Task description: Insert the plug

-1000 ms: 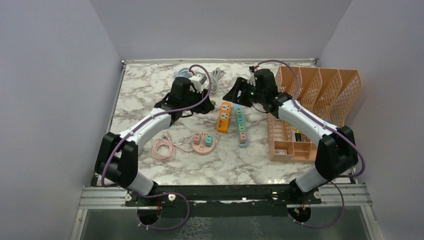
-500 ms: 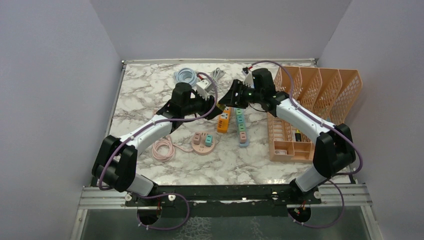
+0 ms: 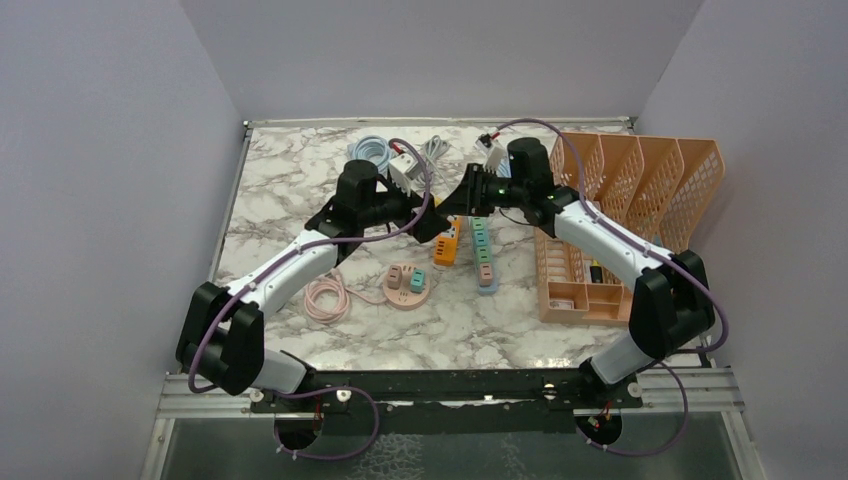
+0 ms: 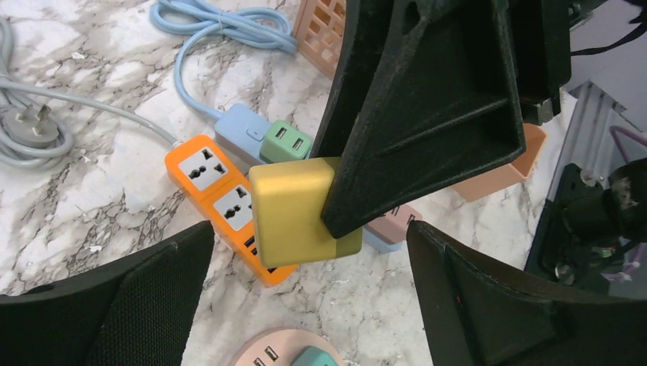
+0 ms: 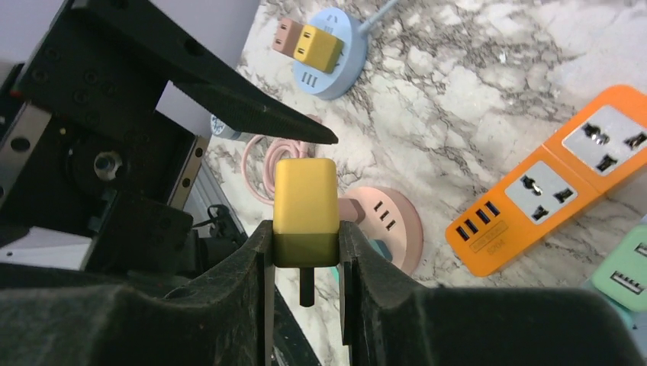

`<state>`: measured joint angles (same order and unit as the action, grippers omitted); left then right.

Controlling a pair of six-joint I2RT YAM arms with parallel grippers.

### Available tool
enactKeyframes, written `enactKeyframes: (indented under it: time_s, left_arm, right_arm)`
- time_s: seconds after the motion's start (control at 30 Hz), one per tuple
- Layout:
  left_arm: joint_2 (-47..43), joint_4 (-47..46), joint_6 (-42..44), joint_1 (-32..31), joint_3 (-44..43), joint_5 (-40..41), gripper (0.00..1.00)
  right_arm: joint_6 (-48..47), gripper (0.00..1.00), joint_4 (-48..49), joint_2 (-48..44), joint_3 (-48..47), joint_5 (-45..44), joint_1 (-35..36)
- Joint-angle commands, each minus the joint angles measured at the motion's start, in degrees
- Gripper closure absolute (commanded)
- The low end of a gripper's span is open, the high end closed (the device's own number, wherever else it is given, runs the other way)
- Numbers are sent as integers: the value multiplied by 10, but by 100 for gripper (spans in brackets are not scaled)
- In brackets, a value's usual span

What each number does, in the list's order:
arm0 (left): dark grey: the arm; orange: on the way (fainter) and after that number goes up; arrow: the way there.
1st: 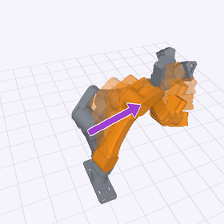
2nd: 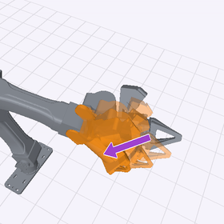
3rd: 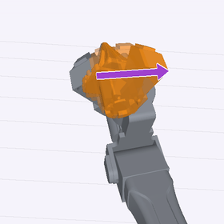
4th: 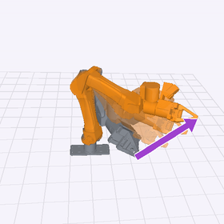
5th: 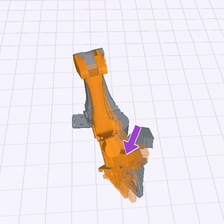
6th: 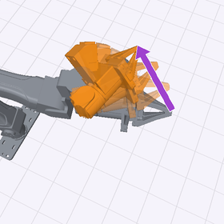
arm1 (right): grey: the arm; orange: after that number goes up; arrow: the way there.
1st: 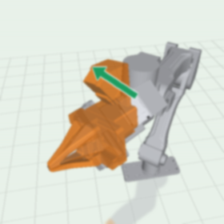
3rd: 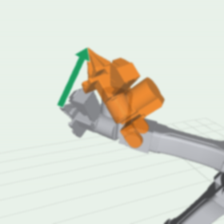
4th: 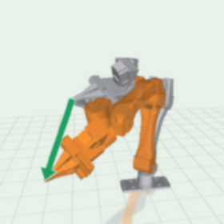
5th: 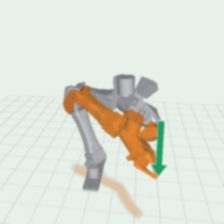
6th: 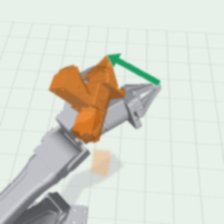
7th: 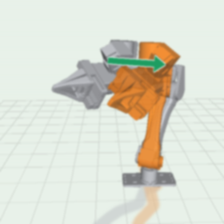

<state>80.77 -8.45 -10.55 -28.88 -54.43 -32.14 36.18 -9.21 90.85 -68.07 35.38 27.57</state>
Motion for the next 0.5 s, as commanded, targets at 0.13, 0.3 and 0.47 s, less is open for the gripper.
enactKeyframes:
  time_s: [0.13,0.3,0.47]
  left_arm:
    - [-114,101,-15,14,-91,-23,1]
    - [-144,116,-60,17,-96,-59,5]
    - [-151,143,-77,21,-99,-124,15]
  right_arm:
    - [-108,99,144,-107,44,80,-16]
    - [-149,99,213,-151,68,179,-18]
    - [-172,99,274,-192,80,274,-17]
